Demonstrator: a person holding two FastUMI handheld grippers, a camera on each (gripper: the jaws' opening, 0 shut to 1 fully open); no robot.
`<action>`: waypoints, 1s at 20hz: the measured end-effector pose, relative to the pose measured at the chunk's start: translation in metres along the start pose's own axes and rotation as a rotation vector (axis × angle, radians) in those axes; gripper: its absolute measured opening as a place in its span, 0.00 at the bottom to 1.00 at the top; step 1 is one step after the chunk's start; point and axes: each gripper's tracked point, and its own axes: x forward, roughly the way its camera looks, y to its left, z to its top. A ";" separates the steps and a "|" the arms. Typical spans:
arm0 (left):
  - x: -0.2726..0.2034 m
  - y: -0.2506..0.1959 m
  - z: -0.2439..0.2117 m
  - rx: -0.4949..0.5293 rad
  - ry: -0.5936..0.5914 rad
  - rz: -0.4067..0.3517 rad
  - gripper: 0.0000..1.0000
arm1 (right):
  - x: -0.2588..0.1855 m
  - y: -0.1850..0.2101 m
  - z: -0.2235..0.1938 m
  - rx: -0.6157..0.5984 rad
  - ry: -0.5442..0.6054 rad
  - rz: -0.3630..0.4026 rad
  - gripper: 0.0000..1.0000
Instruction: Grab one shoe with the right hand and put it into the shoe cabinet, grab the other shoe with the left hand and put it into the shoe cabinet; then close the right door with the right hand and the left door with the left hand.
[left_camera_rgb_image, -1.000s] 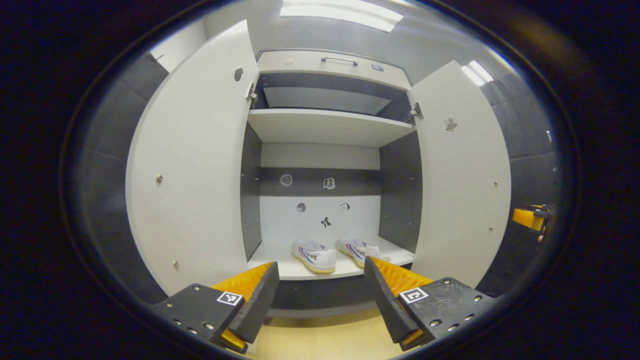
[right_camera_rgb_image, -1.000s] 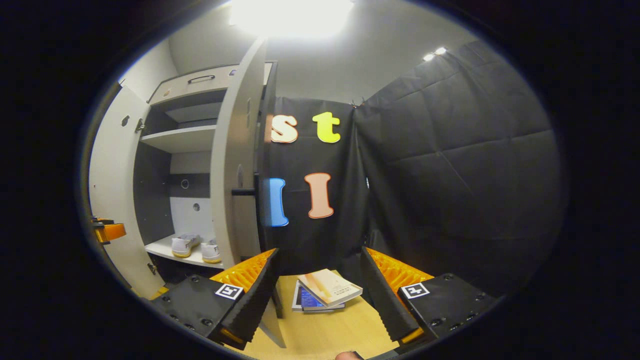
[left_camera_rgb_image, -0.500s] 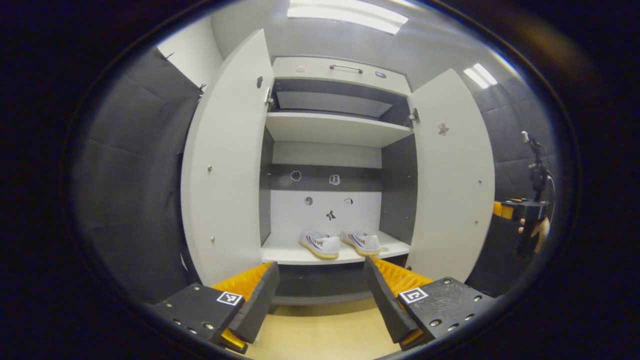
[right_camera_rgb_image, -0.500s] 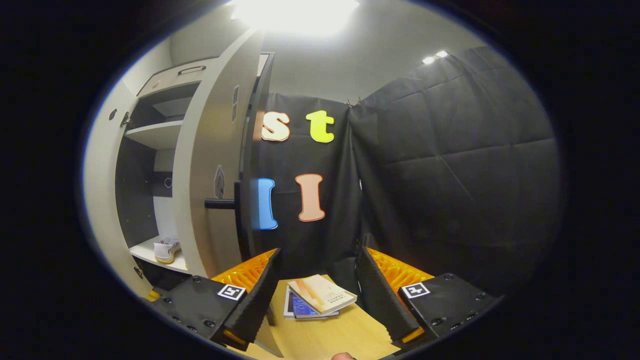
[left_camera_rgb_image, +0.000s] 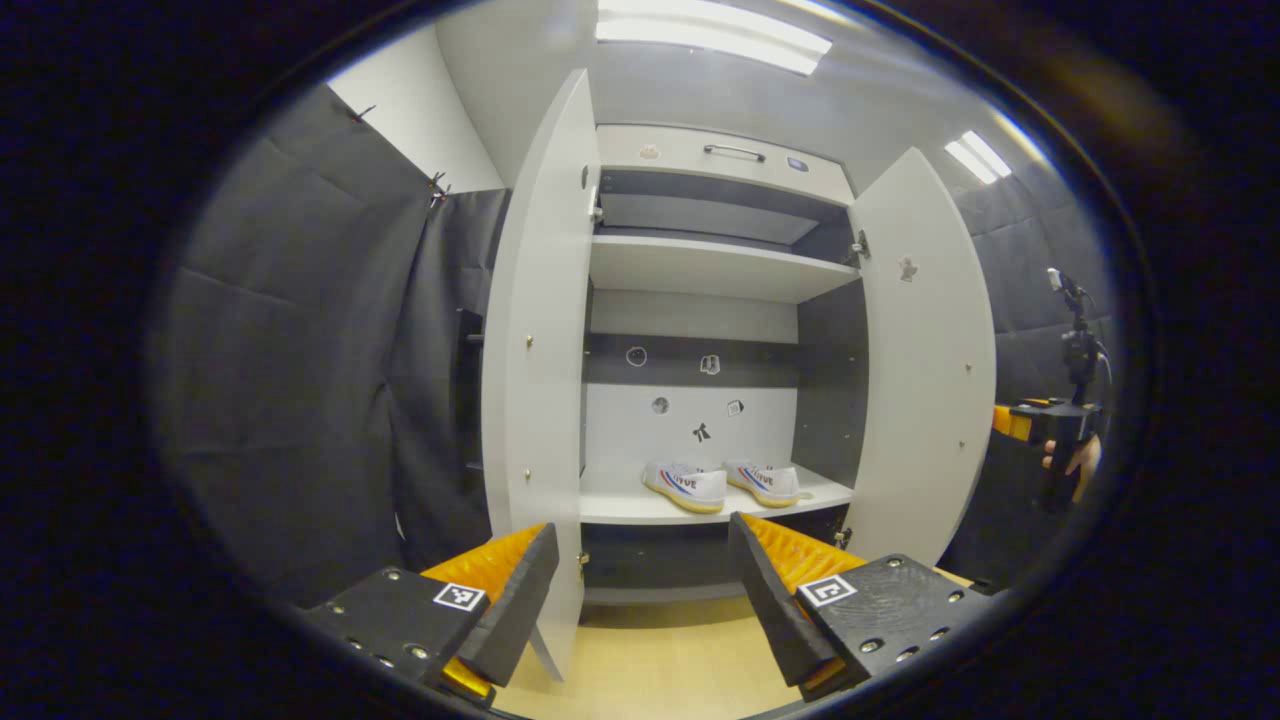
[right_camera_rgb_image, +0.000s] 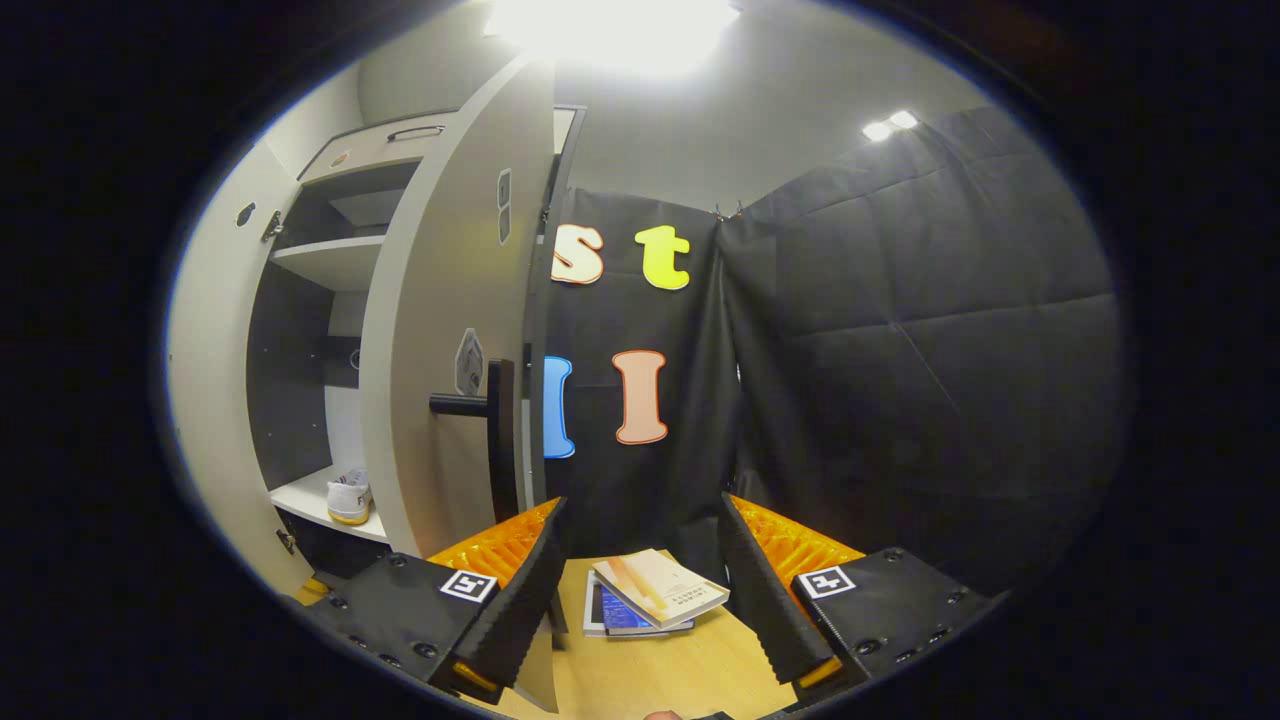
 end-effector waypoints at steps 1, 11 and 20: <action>-0.001 0.002 0.000 0.000 -0.001 -0.006 0.98 | -0.002 0.009 0.001 -0.003 0.000 0.012 0.93; -0.015 0.046 0.000 -0.004 -0.009 0.019 0.97 | -0.005 0.094 0.005 -0.014 -0.002 0.127 0.93; -0.035 0.137 -0.008 -0.017 0.007 0.155 0.97 | 0.000 0.170 0.008 -0.072 -0.024 0.186 0.93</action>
